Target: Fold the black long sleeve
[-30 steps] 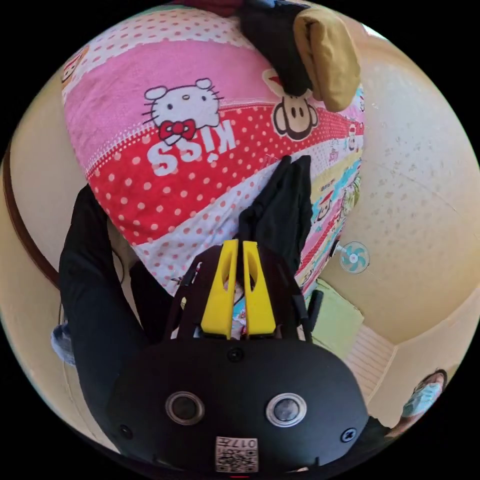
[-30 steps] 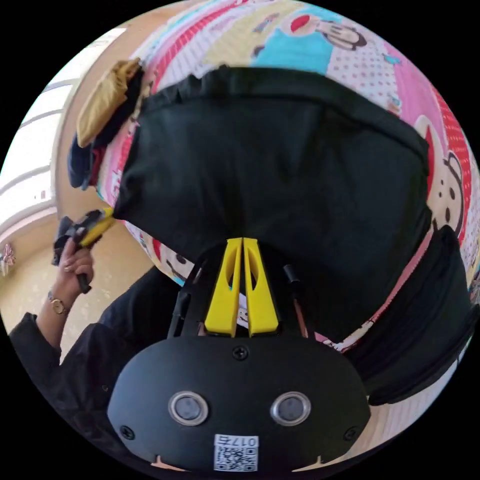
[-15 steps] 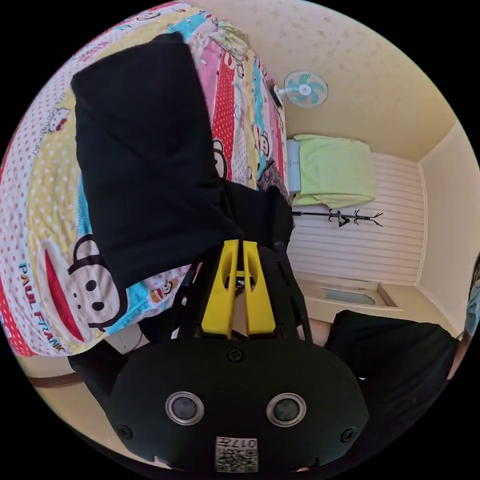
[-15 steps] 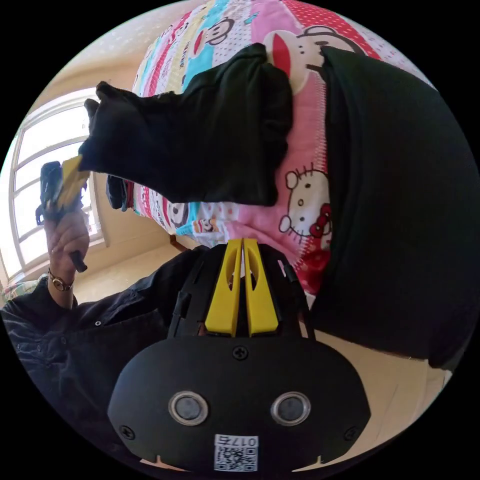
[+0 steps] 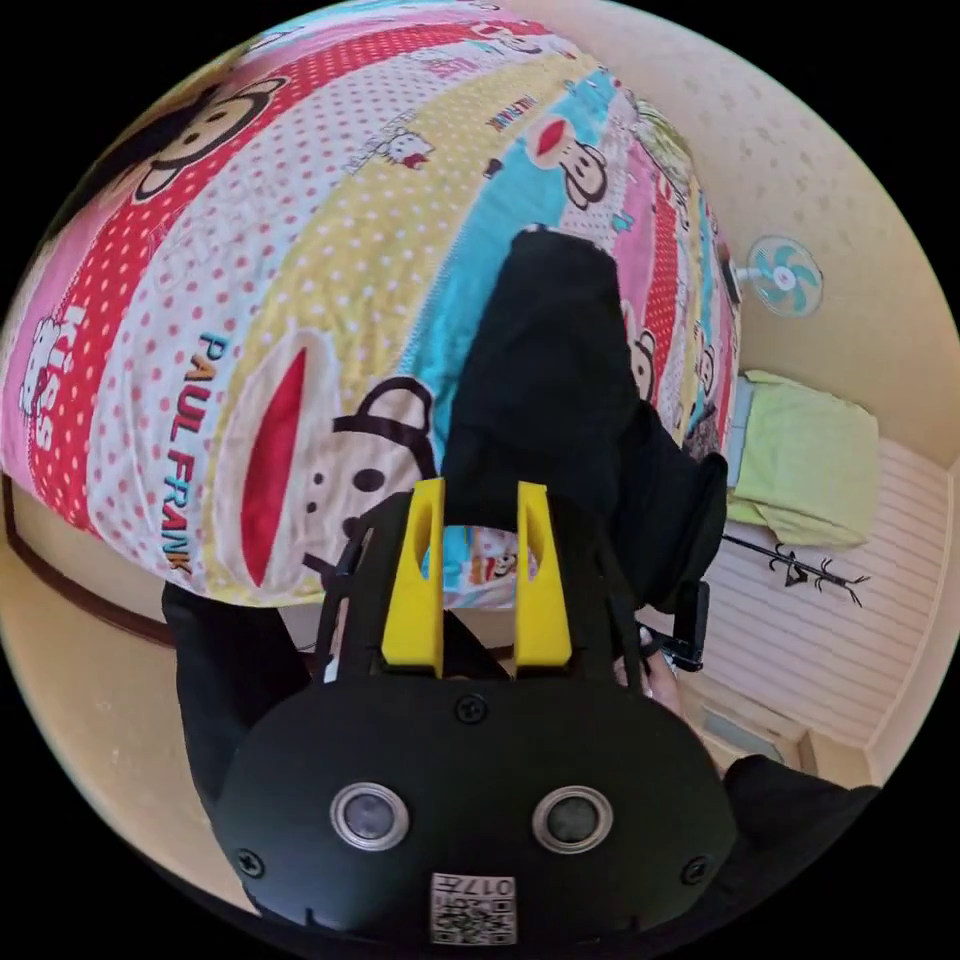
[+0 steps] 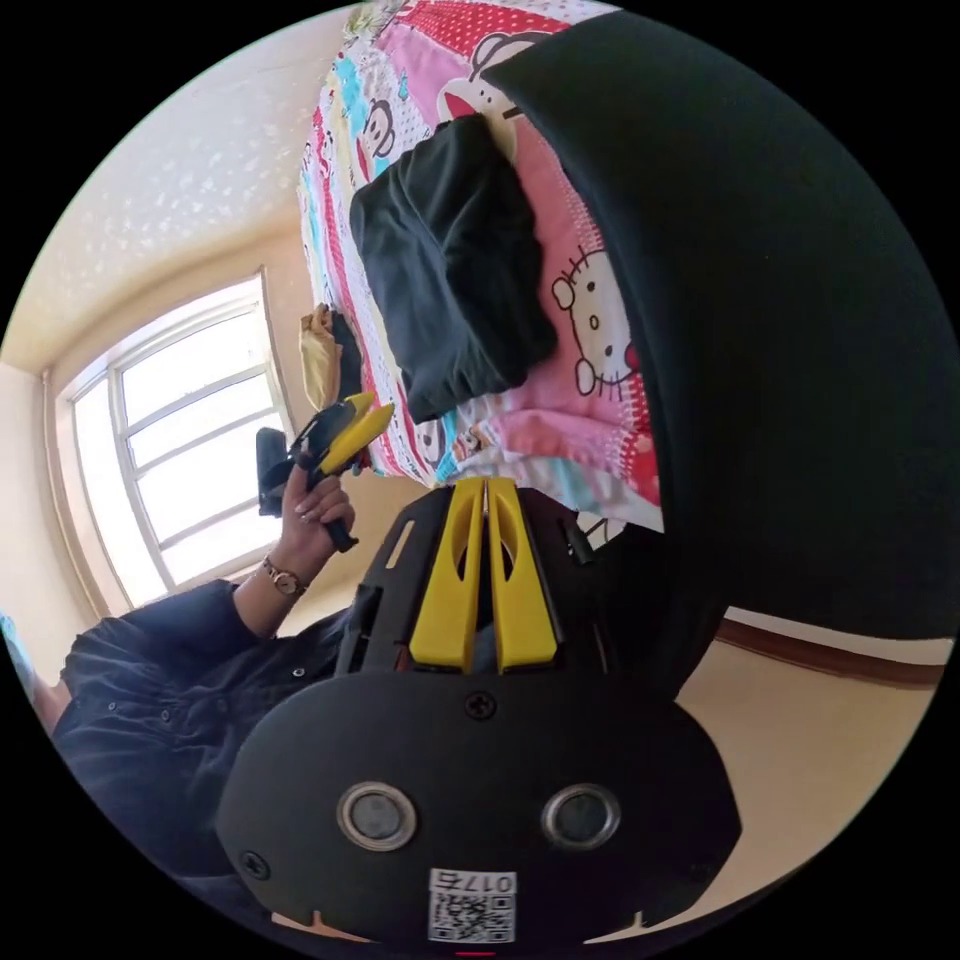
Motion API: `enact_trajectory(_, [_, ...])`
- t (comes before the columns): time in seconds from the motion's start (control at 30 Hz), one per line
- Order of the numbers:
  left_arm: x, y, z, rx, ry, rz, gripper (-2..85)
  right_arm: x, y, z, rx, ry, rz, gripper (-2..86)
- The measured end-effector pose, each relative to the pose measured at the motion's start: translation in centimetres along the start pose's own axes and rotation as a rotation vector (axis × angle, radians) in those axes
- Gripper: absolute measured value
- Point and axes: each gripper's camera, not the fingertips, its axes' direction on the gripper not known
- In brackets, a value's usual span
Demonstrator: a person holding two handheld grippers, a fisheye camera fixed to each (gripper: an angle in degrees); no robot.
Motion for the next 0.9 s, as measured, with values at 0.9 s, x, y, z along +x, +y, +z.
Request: enact_trajectory(0.9, [10.3,7.7,-14.1,-0.239,0.513,0.334,3.5,-2.5,1.4,1.9,0.371,-0.88,0.31,5.0])
